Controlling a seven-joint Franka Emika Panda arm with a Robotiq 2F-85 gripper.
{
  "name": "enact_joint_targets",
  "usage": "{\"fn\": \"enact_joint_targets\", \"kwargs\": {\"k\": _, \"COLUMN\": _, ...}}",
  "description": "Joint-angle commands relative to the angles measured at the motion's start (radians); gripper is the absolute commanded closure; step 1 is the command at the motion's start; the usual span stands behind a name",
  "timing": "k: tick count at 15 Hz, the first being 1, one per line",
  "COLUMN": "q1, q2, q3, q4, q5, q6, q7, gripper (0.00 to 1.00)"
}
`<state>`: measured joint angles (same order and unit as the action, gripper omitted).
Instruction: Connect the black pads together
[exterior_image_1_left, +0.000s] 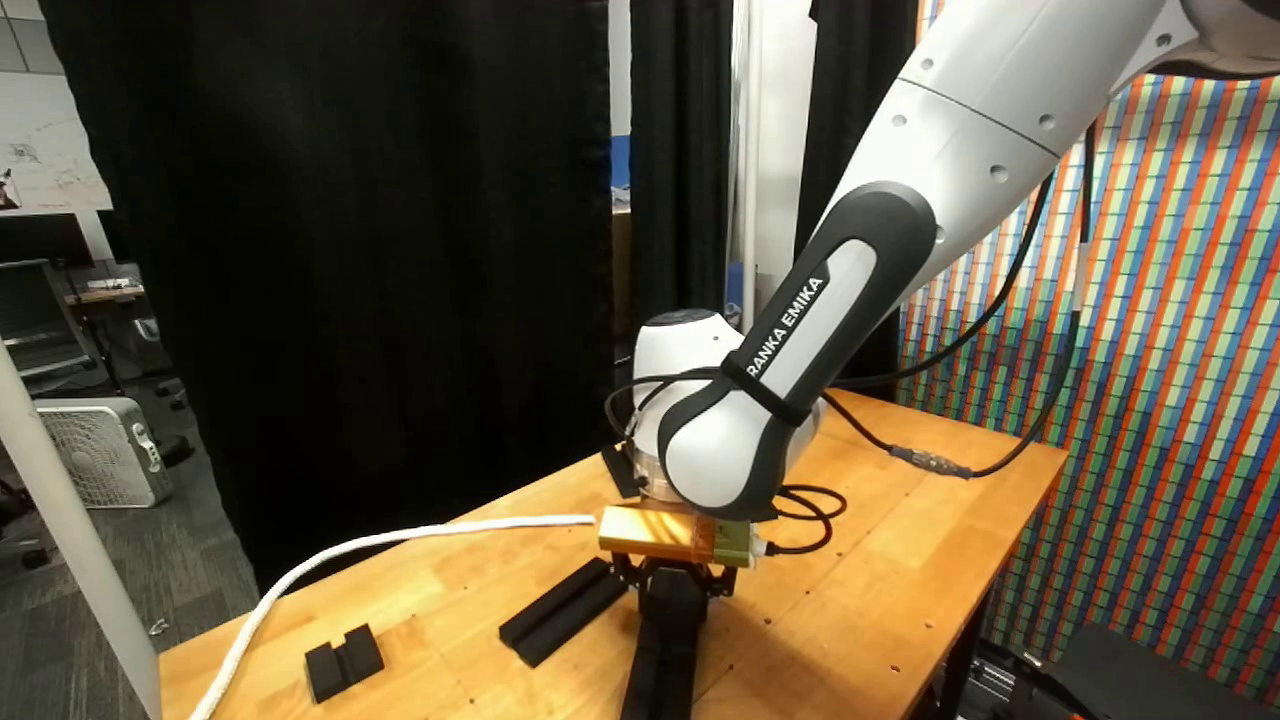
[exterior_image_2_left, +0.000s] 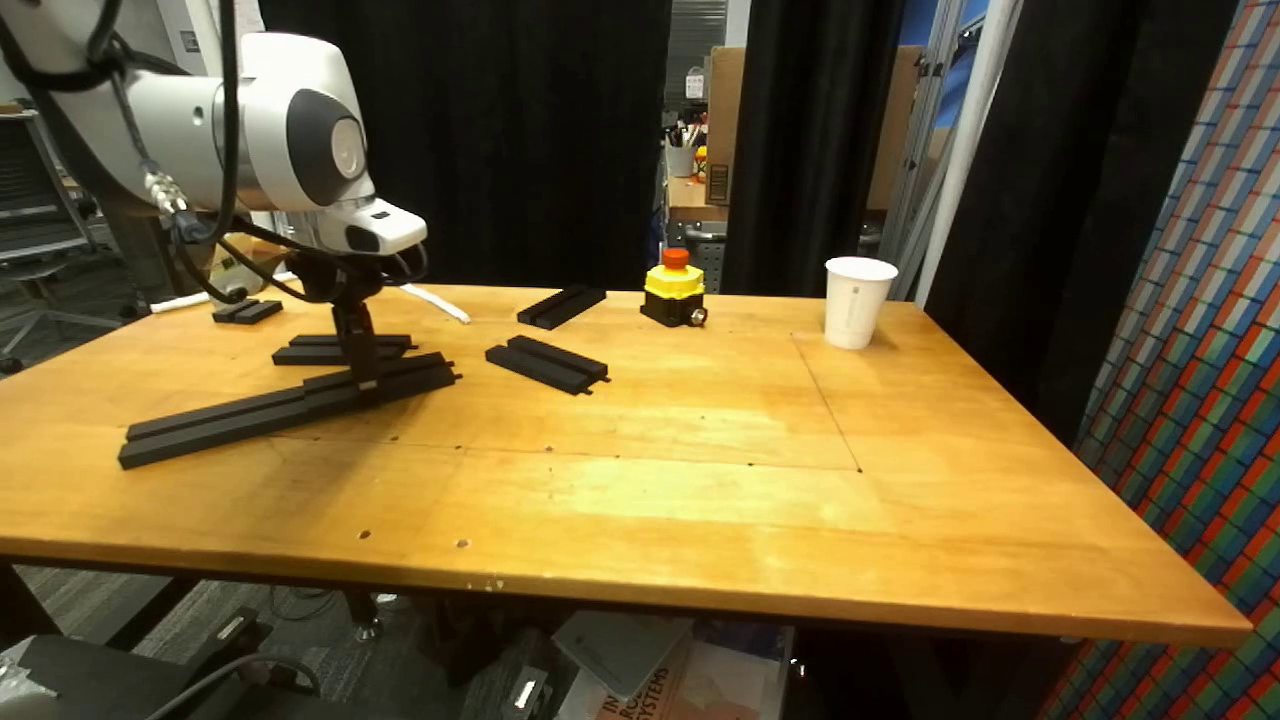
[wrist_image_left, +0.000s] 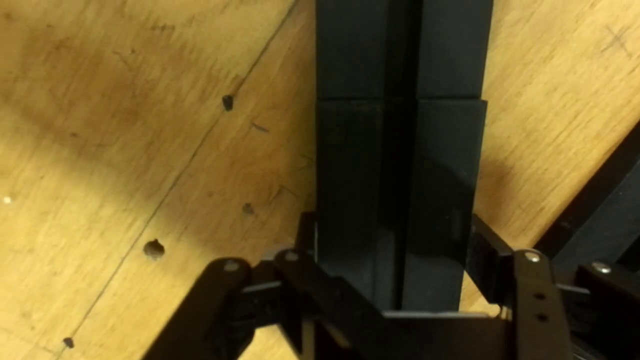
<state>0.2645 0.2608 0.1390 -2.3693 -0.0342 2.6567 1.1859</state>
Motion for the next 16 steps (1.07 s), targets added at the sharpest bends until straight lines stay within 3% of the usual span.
{"fn": "enact_joint_targets", "kwargs": {"k": 1, "q1": 0.026, "q2": 0.012, "q3": -0.013, "q4": 0.020, "q5": 0.004, "q6": -0.039, "q7": 0.018, "gripper": 0.54}}
{"fn": "enact_joint_targets", "kwargs": {"k": 16, "q1": 0.068, "q2": 0.056, "q3": 0.009, "q4": 0.029, "q5": 0.016, "q6": -0.007, "q7": 0.069, "gripper": 0.54}}
